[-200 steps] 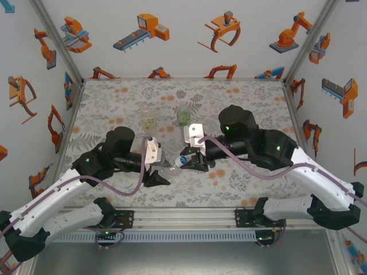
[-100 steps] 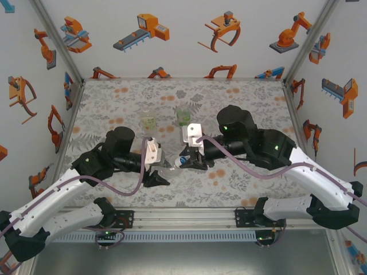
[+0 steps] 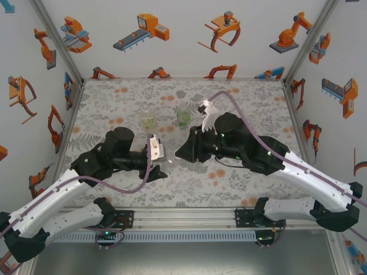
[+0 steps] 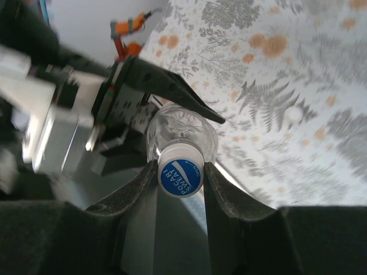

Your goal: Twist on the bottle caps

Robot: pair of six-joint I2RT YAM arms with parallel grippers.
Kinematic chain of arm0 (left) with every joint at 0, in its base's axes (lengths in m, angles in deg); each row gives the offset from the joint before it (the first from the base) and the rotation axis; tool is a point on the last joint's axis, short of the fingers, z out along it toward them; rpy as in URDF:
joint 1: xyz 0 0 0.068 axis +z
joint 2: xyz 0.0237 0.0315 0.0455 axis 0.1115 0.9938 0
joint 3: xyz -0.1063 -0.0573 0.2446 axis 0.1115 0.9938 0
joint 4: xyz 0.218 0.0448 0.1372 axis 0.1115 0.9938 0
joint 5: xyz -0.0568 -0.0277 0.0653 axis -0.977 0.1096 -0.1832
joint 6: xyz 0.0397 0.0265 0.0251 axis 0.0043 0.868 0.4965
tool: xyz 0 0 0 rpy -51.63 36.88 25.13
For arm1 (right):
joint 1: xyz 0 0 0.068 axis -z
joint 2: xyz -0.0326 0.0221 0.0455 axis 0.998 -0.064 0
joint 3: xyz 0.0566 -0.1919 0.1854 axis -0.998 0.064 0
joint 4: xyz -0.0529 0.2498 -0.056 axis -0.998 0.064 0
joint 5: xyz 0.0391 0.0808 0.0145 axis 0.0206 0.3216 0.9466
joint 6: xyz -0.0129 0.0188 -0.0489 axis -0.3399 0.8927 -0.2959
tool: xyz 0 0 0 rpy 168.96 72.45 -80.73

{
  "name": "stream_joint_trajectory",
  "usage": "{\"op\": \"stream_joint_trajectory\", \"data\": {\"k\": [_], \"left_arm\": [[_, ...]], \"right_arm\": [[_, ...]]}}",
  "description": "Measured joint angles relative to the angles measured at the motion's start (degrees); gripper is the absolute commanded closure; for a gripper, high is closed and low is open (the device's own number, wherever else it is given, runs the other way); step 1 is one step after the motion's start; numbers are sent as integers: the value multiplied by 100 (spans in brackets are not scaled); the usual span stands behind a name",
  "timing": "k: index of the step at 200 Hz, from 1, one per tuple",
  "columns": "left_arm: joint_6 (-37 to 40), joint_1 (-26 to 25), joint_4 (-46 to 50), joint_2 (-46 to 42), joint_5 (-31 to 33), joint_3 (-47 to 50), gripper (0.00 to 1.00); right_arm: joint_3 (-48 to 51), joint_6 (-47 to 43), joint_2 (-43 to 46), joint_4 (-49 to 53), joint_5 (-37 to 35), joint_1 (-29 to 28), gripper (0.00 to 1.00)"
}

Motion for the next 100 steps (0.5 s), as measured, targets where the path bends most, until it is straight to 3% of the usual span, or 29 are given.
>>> {"op": "stream_joint_trajectory", "data": {"k": [36,50,72,98,100], "left_arm": [[0,-2,-24,0,302,0,97],[-2,-4,-37,0,369,0,79],[-20,-4,-63,0,407,0,63],[-46,-4,-66,-2,428,0,39],[-46,-4,-68,-2,433,0,34]], "right_arm": [[94,1873,24,160,-450,0,100],[94,2201,24,221,-533,0,100],[92,2424,24,245,-608,0,100],[74,2487,2,267,-645,0,100],[70,2487,-2,267,-647,0,100]]}}
